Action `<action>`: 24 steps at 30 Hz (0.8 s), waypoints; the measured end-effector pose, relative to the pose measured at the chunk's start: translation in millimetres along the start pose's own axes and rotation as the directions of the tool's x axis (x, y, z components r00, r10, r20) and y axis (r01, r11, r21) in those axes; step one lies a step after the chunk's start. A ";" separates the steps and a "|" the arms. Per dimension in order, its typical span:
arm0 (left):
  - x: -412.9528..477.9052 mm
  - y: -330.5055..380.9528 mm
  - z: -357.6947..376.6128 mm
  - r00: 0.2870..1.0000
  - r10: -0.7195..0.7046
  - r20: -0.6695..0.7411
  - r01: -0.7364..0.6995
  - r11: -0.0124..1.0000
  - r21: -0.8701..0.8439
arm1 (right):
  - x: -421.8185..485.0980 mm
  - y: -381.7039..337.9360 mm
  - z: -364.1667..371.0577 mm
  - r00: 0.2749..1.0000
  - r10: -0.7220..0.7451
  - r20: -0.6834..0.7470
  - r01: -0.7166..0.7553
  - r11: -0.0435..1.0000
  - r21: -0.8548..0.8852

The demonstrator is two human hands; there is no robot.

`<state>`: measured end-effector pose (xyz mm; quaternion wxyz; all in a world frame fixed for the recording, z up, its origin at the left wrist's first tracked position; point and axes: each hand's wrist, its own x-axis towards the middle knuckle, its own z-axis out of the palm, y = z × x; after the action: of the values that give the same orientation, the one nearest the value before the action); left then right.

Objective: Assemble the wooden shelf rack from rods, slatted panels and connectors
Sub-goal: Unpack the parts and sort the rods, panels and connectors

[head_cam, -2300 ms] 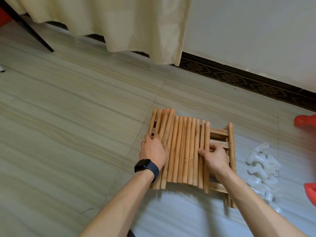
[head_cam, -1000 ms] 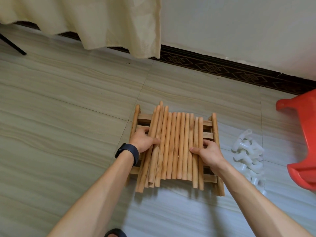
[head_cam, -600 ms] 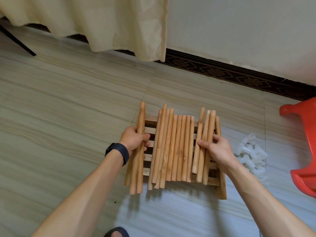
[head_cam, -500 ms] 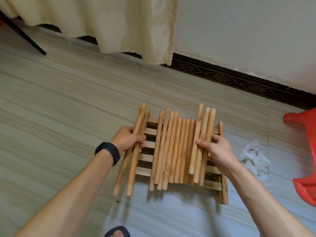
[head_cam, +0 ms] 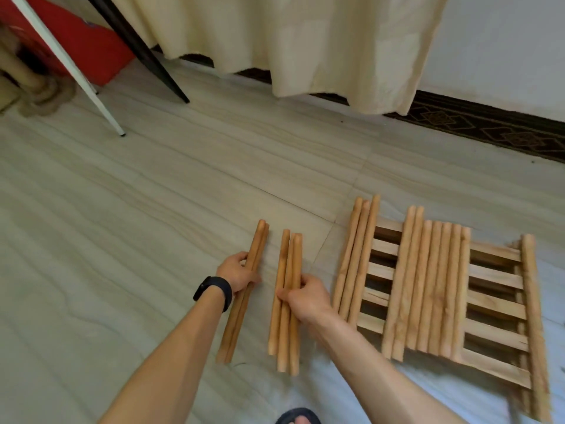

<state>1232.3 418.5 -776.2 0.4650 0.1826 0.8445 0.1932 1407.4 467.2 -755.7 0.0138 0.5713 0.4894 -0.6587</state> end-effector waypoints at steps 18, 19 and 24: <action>-2.1 -49.3 55.4 0.893 0.438 -0.098 -0.327 0.784 0.527 | 6.2 4.6 26.3 0.961 -0.277 0.013 0.274 0.939 -0.210; -1.2 -53.7 58.3 0.895 0.438 -0.085 -0.326 0.773 0.544 | 0.7 7.4 25.2 0.966 -0.254 0.045 0.258 0.942 -0.216; 6.7 -59.7 53.6 0.900 0.425 -0.095 -0.316 0.787 0.530 | -7.7 17.2 18.3 0.959 -0.234 0.162 0.273 0.918 -0.287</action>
<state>1267.2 378.9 -837.0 0.2626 0.4388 0.8563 0.0729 1406.4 442.0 -763.0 0.0473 0.4518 0.6537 -0.6052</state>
